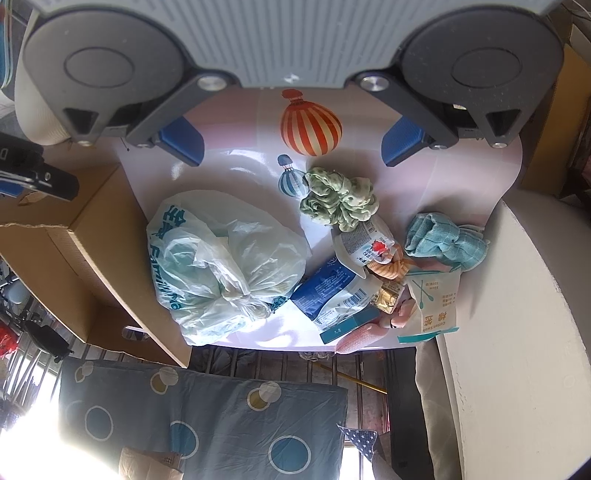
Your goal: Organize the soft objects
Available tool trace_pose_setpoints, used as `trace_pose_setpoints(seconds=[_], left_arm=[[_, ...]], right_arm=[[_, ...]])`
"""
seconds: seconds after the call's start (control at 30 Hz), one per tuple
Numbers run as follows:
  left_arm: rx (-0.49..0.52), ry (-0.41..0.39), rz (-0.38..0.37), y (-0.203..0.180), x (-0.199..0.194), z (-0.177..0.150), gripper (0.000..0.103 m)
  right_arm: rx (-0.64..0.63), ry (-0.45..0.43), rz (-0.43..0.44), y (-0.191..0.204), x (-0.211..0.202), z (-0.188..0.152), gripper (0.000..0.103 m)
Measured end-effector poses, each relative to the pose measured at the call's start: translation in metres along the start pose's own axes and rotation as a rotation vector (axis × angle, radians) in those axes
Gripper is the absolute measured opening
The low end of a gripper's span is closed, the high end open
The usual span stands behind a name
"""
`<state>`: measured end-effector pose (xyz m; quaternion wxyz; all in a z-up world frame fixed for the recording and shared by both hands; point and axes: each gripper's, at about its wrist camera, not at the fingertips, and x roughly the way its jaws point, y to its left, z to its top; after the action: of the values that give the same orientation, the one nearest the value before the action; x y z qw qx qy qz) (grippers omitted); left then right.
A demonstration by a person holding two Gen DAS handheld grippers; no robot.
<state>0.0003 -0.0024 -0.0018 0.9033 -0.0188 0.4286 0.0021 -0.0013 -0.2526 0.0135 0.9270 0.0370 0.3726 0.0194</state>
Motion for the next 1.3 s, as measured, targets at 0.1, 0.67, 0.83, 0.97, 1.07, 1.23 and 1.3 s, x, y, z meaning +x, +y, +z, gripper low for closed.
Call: trace_pose_setpoints(seconds=[0.1,0.67,0.83,0.97,1.07,1.23,1.3], left_arm=[[-0.001,0.0,-0.001,0.0001,0.0,0.0,0.103],[-0.002,0.003,-0.006,-0.0005,0.0011,0.002,0.103],[0.0,0.002,-0.007,0.0003,0.0012,0.0016,0.103],[-0.002,0.003,-0.007,0.0008,0.0012,0.0016,0.103],[-0.002,0.002,-0.007,0.0008,0.0012,0.0015,0.103],[-0.002,0.002,-0.007,0.0011,0.0012,0.0015,0.103],[-0.002,0.003,-0.008,0.0011,0.0012,0.0015,0.103]], right_arm=[[0.002,0.002,0.004,0.0,0.0005,-0.0003,0.102],[0.0,0.017,-0.012,0.0012,0.0035,0.0018,0.102],[-0.002,0.017,-0.016,0.0011,0.0036,0.0021,0.102],[-0.003,0.016,-0.017,0.0009,0.0034,0.0028,0.102],[-0.005,0.016,-0.016,0.001,0.0031,0.0032,0.102],[-0.004,0.016,-0.015,0.001,0.0028,0.0034,0.102],[-0.004,0.015,-0.016,0.0009,0.0025,0.0039,0.102]])
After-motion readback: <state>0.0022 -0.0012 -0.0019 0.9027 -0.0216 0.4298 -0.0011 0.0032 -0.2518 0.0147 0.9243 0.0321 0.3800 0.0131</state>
